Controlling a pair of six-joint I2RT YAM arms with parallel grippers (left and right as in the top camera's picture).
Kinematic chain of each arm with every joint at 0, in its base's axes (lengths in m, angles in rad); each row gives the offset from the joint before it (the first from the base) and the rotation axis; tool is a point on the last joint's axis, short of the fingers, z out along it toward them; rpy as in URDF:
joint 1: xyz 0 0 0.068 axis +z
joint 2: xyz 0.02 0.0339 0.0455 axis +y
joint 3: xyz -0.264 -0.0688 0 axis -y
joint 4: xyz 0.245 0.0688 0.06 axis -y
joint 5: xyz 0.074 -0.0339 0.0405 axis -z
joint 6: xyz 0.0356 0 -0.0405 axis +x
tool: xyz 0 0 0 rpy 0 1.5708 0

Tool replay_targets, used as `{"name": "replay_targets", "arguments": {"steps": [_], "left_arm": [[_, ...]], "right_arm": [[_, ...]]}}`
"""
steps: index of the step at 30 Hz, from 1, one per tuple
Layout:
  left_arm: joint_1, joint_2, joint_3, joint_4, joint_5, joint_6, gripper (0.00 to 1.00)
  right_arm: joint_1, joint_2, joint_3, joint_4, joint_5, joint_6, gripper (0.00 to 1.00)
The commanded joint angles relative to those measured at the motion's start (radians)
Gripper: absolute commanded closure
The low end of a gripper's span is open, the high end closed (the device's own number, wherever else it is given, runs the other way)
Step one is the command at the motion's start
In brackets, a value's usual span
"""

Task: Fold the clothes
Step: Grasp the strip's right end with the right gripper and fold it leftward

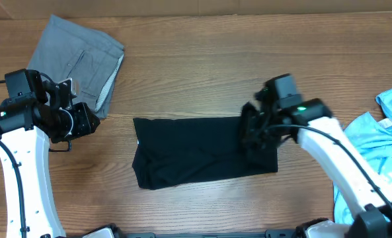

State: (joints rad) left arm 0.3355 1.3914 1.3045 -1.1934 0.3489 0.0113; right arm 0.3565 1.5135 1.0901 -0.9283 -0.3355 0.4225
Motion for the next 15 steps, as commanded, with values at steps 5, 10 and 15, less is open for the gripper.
{"name": "replay_targets", "arguments": {"steps": [5, 10, 15], "left_arm": [[0.002, -0.019, 0.018, -0.003, 0.018, 0.019, 0.7], [0.002, -0.019, 0.018, -0.004, 0.016, 0.019, 0.68], [0.002, -0.019, 0.018, -0.005, -0.002, 0.019, 0.6]], "right_arm": [[0.177, 0.075, 0.015, 0.053, 0.017, 0.028, 0.87], [0.219, 0.072, 0.021, 0.055, 0.01, 0.027, 0.46], [0.149, 0.045, 0.047, 0.04, 0.021, 0.027, 0.41]]}}
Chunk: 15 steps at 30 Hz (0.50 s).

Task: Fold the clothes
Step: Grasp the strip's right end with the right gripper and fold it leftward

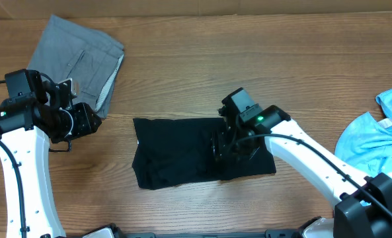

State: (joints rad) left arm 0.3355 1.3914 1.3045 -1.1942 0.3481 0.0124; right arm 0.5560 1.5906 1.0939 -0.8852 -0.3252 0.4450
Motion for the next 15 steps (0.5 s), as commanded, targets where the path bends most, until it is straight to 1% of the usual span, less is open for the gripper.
{"name": "replay_targets", "arguments": {"steps": [1, 2, 3, 4, 5, 6, 7, 9, 12, 15], "left_arm": [[0.002, -0.019, 0.018, -0.006, -0.007, 0.018, 0.59], [0.002, -0.019, 0.017, -0.008, -0.01, 0.018, 0.59], [0.002, -0.019, 0.013, -0.011, -0.018, 0.018, 0.58], [0.002, -0.019, 0.007, -0.013, -0.023, 0.018, 0.59], [0.002, -0.019, 0.001, -0.013, -0.023, 0.018, 0.58], [0.002, -0.019, -0.008, -0.013, -0.022, 0.018, 0.57], [0.002, -0.019, -0.019, -0.014, -0.022, 0.018, 0.55], [0.002, -0.019, -0.047, -0.014, -0.021, 0.018, 0.51], [0.002, -0.019, -0.094, -0.011, -0.011, 0.018, 0.5], [0.002, -0.019, -0.134, -0.002, -0.006, 0.018, 0.49]], "right_arm": [[-0.072, -0.036, 0.045, -0.009, 0.011, 0.005, 0.41], [-0.102, -0.037, 0.045, -0.016, 0.01, 0.005, 0.42], [-0.125, -0.036, 0.045, -0.024, 0.01, 0.005, 0.48], [-0.15, -0.035, 0.043, -0.037, 0.011, 0.005, 0.59], [-0.171, -0.033, 0.039, -0.048, 0.011, 0.011, 0.67], [-0.185, -0.031, 0.034, -0.059, 0.011, 0.026, 0.71], [-0.195, -0.029, 0.027, -0.065, 0.01, 0.037, 0.77], [-0.199, -0.021, 0.006, -0.074, 0.009, 0.057, 0.83], [-0.171, -0.008, -0.043, -0.075, -0.047, 0.116, 0.86], [-0.119, 0.008, -0.095, -0.034, -0.087, 0.202, 0.86]]}}
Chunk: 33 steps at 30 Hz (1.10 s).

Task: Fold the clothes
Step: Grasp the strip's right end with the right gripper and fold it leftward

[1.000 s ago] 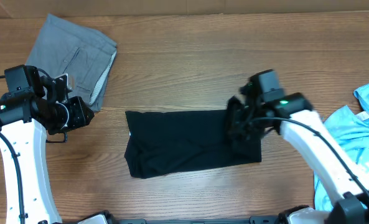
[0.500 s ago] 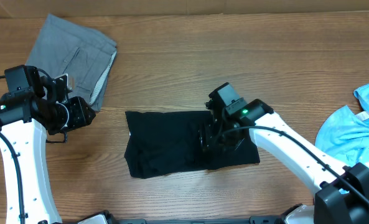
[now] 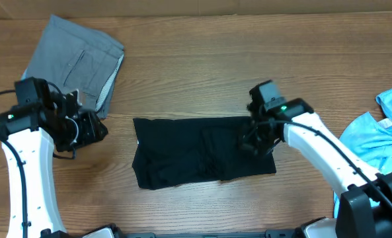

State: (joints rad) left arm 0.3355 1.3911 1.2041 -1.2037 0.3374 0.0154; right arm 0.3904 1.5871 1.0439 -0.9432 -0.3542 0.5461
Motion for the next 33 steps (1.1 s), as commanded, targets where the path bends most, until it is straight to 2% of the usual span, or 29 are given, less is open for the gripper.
{"name": "replay_targets", "arguments": {"steps": [1, 3, 6, 9, 12, 16, 18, 20, 27, 29, 33], "left_arm": [[0.002, -0.018, -0.045, 0.008, 0.004, 0.016, 0.48], [0.002, -0.018, -0.062, 0.011, 0.004, 0.016, 0.48], [-0.006, -0.018, -0.084, 0.026, 0.024, 0.03, 0.45], [-0.036, -0.017, -0.114, 0.055, 0.064, 0.079, 0.41], [-0.084, -0.016, -0.165, 0.102, 0.064, 0.091, 0.34], [-0.184, 0.007, -0.256, 0.205, 0.112, 0.106, 0.32], [-0.229, 0.029, -0.29, 0.261, 0.127, 0.11, 0.25], [-0.284, 0.092, -0.318, 0.315, 0.123, 0.112, 0.24], [-0.317, 0.278, -0.319, 0.406, 0.081, 0.112, 0.18], [-0.317, 0.309, -0.319, 0.407, 0.037, 0.112, 0.1], [-0.317, 0.34, -0.319, 0.415, 0.0, 0.128, 0.04]], "right_arm": [[0.066, 0.022, -0.06, 0.049, -0.073, 0.14, 0.86], [0.105, 0.046, -0.079, 0.101, -0.105, 0.211, 0.82], [0.163, 0.086, -0.083, 0.205, -0.121, 0.273, 0.81], [0.218, 0.127, -0.083, 0.363, -0.138, 0.277, 0.81], [0.241, 0.143, -0.083, 0.425, -0.137, 0.28, 0.81], [0.242, 0.143, -0.083, 0.423, -0.133, 0.296, 0.82], [0.242, 0.143, -0.083, 0.425, -0.13, 0.296, 0.82], [0.242, 0.143, -0.083, 0.426, -0.129, 0.296, 0.82], [0.242, 0.143, -0.083, 0.426, -0.129, 0.294, 0.82], [0.242, 0.143, -0.083, 0.426, -0.13, 0.291, 0.82], [0.242, 0.143, -0.083, 0.423, -0.129, 0.291, 0.82]]}}
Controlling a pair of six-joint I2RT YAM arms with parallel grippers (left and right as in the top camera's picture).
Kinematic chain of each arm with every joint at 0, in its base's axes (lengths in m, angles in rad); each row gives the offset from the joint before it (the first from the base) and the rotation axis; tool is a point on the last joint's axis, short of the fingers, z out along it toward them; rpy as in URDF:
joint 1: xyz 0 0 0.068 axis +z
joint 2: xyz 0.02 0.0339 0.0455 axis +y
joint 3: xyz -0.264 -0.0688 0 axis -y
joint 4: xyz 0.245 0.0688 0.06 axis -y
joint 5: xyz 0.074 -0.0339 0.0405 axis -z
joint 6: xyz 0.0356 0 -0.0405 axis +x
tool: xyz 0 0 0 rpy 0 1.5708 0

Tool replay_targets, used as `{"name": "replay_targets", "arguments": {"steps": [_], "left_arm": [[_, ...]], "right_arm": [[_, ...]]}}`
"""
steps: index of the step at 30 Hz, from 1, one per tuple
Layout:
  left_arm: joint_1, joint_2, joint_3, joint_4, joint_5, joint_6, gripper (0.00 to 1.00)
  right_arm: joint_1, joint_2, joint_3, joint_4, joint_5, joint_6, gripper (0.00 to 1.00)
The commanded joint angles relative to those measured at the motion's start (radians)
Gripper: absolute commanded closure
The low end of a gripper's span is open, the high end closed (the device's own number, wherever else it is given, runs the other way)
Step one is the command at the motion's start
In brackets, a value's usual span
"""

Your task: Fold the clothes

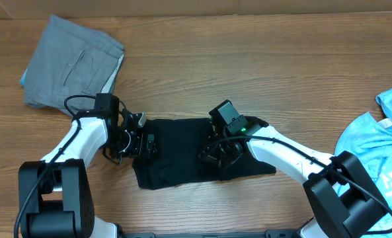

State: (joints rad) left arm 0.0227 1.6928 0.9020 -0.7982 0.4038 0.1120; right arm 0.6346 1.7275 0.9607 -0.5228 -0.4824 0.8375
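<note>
A black garment [182, 162] lies folded into a wide rectangle at the table's middle in the overhead view. My left gripper [147, 145] is at the garment's left edge, pointing right, low over the cloth. My right gripper [211, 157] is down on the middle of the garment, pointing left. Both sets of fingers are dark against the black cloth, so their state is unclear. Part of the garment's right half is hidden under the right arm.
Folded grey trousers [73, 61] lie at the back left corner. A crumpled light blue shirt [374, 149] lies at the right edge. The wooden table [248, 73] shows bare behind the black garment.
My left gripper has moved right from the bare table below the grey trousers to the black garment's left edge. My right gripper has moved left from the garment's right end to its middle.
My left gripper stayed near the grey trousers at first. My right gripper was at the garment's right end, then at its middle, then back at the right end. Now both grippers are on the black garment, which keeps the same folded rectangle.
</note>
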Motion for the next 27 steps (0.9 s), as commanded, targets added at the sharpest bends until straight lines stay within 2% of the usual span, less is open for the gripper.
{"name": "replay_targets", "arguments": {"steps": [1, 3, 5, 9, 15, 16, 20, 27], "left_arm": [[-0.005, 0.043, -0.017, 0.008, -0.067, 0.04, 0.05], [-0.005, 0.054, -0.017, -0.002, -0.055, 0.046, 0.14], [-0.008, 0.064, -0.017, -0.014, -0.024, 0.061, 0.35], [-0.037, 0.101, -0.037, -0.011, 0.015, 0.094, 0.55], [-0.044, 0.132, -0.048, -0.01, 0.036, 0.095, 0.93], [-0.044, 0.132, -0.047, -0.01, 0.055, 0.1, 0.96], [-0.039, 0.13, -0.024, -0.041, 0.115, 0.135, 0.96], [0.04, 0.127, 0.216, -0.318, 0.1, 0.134, 0.96]], "right_arm": [[-0.002, 0.003, 0.0, 0.002, -0.001, 0.0, 0.82], [-0.002, 0.003, 0.0, 0.002, -0.001, 0.0, 0.82], [-0.002, 0.003, 0.0, 0.002, -0.001, 0.0, 0.82], [-0.002, 0.003, 0.0, 0.002, -0.001, 0.0, 0.82], [-0.002, 0.003, 0.0, 0.002, 0.002, 0.0, 0.82], [-0.002, 0.003, 0.0, 0.002, 0.003, 0.0, 0.83], [-0.002, 0.002, 0.002, 0.001, 0.002, -0.006, 0.87], [-0.016, -0.051, 0.056, -0.101, 0.001, -0.126, 0.88]]}}
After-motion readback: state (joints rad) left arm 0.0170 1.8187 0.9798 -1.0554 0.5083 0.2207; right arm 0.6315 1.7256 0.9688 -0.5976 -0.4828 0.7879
